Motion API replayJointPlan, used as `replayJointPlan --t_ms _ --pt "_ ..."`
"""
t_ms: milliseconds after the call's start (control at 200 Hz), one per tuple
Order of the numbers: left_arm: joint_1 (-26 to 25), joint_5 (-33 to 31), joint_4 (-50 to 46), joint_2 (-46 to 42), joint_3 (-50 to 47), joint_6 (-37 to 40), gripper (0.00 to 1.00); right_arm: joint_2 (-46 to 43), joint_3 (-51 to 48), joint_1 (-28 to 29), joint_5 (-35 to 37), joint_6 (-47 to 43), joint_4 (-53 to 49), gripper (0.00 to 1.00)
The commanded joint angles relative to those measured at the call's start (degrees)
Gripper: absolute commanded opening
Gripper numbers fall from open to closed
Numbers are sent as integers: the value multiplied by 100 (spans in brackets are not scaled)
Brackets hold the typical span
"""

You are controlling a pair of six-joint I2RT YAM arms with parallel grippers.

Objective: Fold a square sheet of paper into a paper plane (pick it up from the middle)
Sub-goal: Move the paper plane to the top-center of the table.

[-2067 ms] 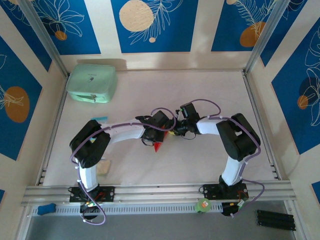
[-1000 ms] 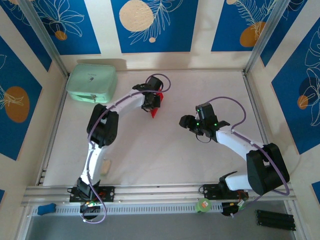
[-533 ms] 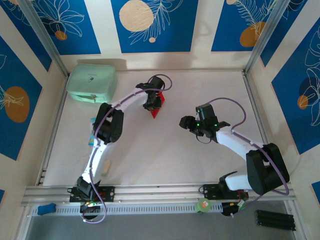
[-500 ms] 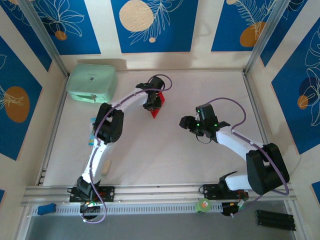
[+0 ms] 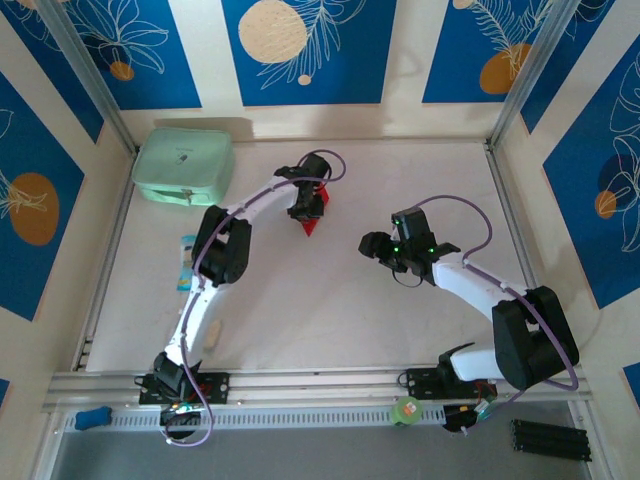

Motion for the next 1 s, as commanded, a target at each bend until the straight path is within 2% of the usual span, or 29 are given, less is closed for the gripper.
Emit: replayJointPlan --t_ms 0,150,640,995 --pt "38 87 -226 166 198 98 27 -5 -74 -34 -71 -10 -41 62" --pt "20 -17 -315 253 246 135 29 10 -66 -38 -67 -9 -34 63" --pt "-13 -91 -598 553 477 183 46 104 -32 -37 -72 -11 -24 62" --pt "-11 23 -504 301 607 -241 47 127 71 -37 -56 -39 -81 62"
